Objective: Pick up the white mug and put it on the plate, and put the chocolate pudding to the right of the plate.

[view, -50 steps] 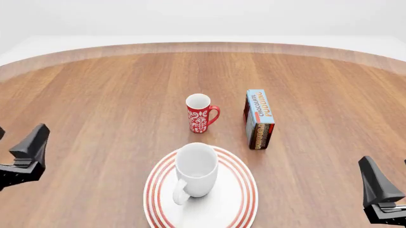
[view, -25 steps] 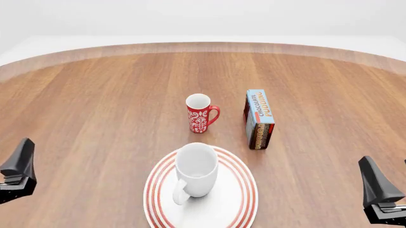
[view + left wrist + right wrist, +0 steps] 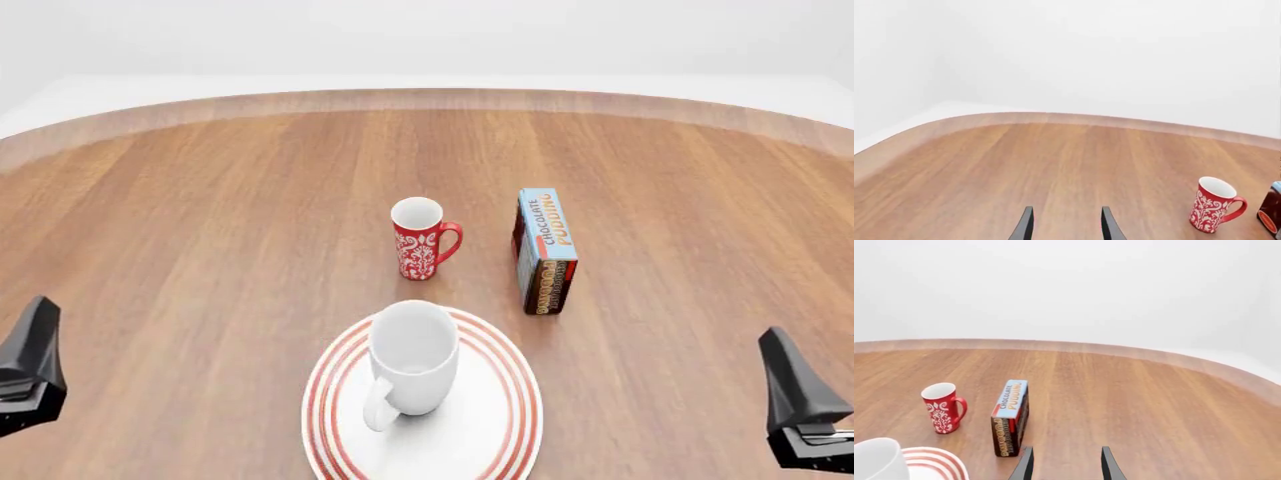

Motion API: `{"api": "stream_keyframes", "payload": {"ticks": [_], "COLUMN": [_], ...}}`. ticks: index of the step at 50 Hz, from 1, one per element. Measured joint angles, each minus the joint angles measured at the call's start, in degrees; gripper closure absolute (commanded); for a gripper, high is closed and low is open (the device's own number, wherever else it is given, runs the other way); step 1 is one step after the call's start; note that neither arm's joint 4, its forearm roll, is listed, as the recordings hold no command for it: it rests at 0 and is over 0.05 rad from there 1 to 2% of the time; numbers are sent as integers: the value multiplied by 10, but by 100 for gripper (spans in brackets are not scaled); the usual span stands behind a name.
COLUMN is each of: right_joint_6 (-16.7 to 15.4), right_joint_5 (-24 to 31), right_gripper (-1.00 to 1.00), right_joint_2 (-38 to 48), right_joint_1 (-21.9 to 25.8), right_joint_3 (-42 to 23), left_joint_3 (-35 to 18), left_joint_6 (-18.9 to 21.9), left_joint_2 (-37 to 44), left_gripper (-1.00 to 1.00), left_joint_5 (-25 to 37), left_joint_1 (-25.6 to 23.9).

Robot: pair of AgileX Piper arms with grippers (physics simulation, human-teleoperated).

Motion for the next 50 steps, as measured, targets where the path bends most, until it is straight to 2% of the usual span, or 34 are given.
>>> {"api": "stream_keyframes", "payload": {"ticks": [11,25,50], "right_joint_6": [-14,-35,-73], "right_joint_5": [-14,-58,-123], "right_gripper": [-100,-100,-100], "right_joint_2": [26,95,218], "right_joint_1": [3,22,74], "right_joint_3": [-10,-37,-107], "left_joint_3": [0,1,1], "left_joint_6": [-1,-3,-14], "left_joint_2": [-4,-23,-35], "left_gripper": [-100,-100,-100], "left_joint_5": [1,17,24], "left_joint_1": [-2,-4,0]}}
